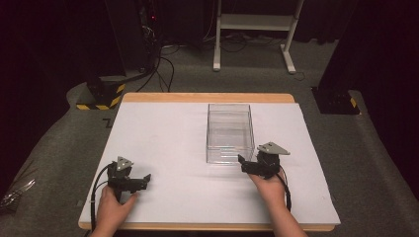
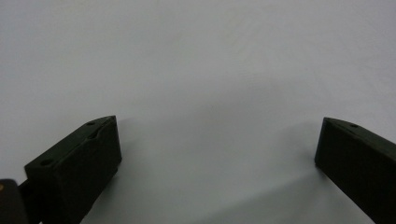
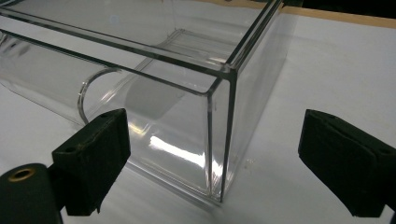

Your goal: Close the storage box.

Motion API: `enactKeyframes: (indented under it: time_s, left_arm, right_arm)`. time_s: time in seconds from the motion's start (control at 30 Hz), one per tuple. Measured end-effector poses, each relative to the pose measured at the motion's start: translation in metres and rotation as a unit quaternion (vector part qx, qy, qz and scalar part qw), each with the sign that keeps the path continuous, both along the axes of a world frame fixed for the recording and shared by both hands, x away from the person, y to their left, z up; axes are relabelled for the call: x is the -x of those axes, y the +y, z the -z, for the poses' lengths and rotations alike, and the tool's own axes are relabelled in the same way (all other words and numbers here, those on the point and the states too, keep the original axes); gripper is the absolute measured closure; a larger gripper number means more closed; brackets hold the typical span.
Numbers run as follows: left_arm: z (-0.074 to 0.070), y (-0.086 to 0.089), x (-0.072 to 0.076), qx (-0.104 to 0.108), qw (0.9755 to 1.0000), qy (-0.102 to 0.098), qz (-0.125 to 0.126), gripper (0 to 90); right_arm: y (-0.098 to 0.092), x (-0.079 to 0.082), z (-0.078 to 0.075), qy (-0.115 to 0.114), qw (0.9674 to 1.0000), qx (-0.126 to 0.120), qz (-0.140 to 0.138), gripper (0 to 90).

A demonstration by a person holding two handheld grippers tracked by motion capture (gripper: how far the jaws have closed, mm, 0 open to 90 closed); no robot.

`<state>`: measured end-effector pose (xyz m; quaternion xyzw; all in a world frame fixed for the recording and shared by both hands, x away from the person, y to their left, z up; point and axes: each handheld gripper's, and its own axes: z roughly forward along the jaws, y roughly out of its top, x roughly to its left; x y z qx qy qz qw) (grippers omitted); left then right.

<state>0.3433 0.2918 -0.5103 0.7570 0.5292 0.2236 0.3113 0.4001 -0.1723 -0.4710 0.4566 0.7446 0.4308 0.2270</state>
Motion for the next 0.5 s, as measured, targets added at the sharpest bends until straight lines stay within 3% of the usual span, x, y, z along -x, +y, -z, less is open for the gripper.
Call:
enactKeyframes:
  time_s: [0.5]
  left_arm:
    - [0.000, 0.000, 0.000, 0.000, 1.0000, -0.001, 0.000, 0.6]
  right_arm:
    - [0.005, -0.013, 0.003, -0.001, 0.9999, 0.001, 0.016, 9.4]
